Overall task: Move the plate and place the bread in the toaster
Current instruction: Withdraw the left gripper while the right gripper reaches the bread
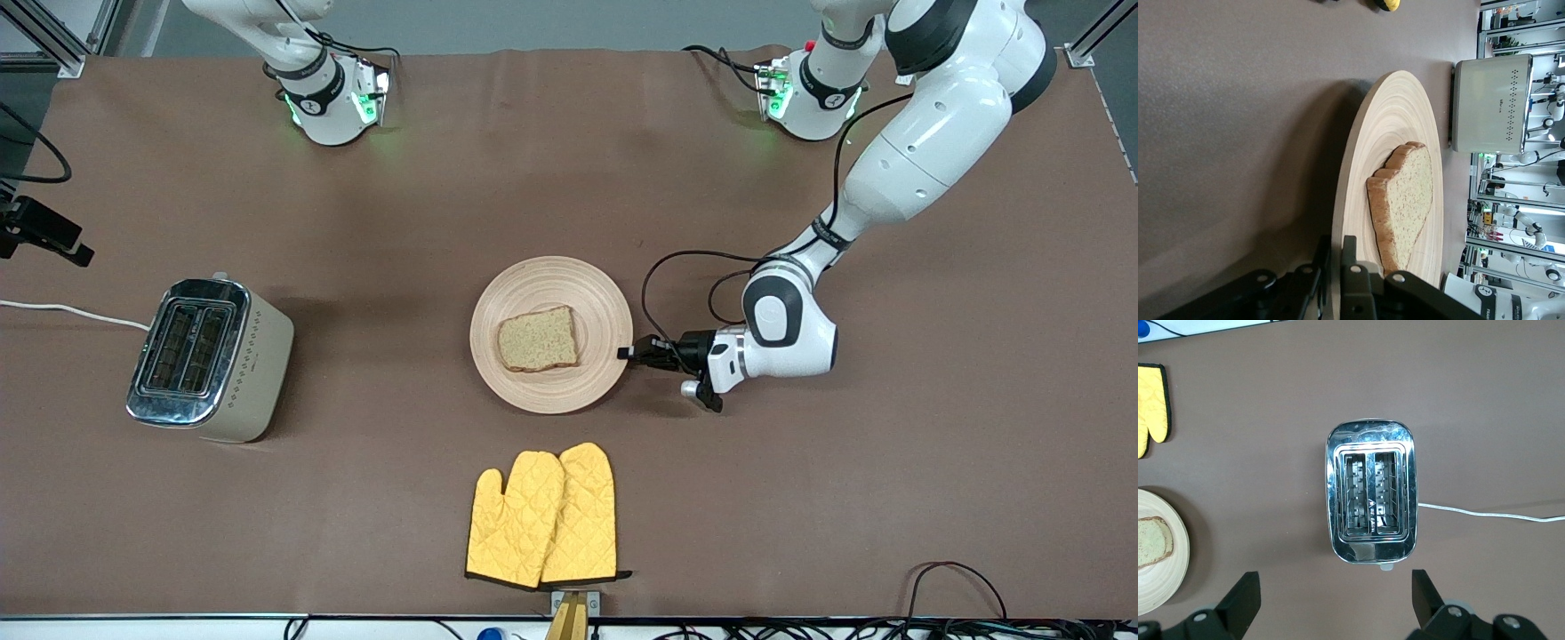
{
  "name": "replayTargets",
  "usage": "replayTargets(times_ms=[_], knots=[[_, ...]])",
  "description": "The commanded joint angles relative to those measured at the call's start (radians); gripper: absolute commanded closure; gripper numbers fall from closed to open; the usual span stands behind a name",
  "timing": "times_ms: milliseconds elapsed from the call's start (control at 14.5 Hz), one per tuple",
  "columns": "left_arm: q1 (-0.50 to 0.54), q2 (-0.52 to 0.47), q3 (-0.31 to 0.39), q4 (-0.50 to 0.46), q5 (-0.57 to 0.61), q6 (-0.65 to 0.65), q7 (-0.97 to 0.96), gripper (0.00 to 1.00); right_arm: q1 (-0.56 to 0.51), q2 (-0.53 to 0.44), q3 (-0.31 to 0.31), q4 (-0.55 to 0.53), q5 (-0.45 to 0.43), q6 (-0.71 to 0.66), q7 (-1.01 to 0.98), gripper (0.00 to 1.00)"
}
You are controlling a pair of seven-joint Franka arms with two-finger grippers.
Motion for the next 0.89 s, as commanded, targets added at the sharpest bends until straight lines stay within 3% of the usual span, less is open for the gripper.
replayTargets(times_ms=[0,138,344,619,826], knots=[[0.009,-0.015,-0.012,-0.026,-0.027,0.008,0.017,0.70,-0.005,-0.009,0.002,-0.007,0.014,-0.013,0.002,0.00],[0.024,-0.023,-0.012,-0.025,-0.034,0.008,0.011,0.00,0.004,-0.009,0.008,0.001,0.015,-0.051,0.009,0.00],[0.050,-0.057,-0.012,-0.011,-0.074,0.008,0.002,0.00,0.007,-0.007,0.006,0.004,0.014,-0.050,-0.009,0.00],[0.112,-0.182,-0.004,-0.008,-0.051,0.005,-0.112,0.00,0.062,-0.007,0.012,0.010,0.023,-0.064,-0.014,0.00],[0.187,-0.262,0.018,-0.017,0.083,-0.018,-0.188,0.00,0.127,0.005,0.014,0.004,0.072,-0.051,-0.001,0.00]])
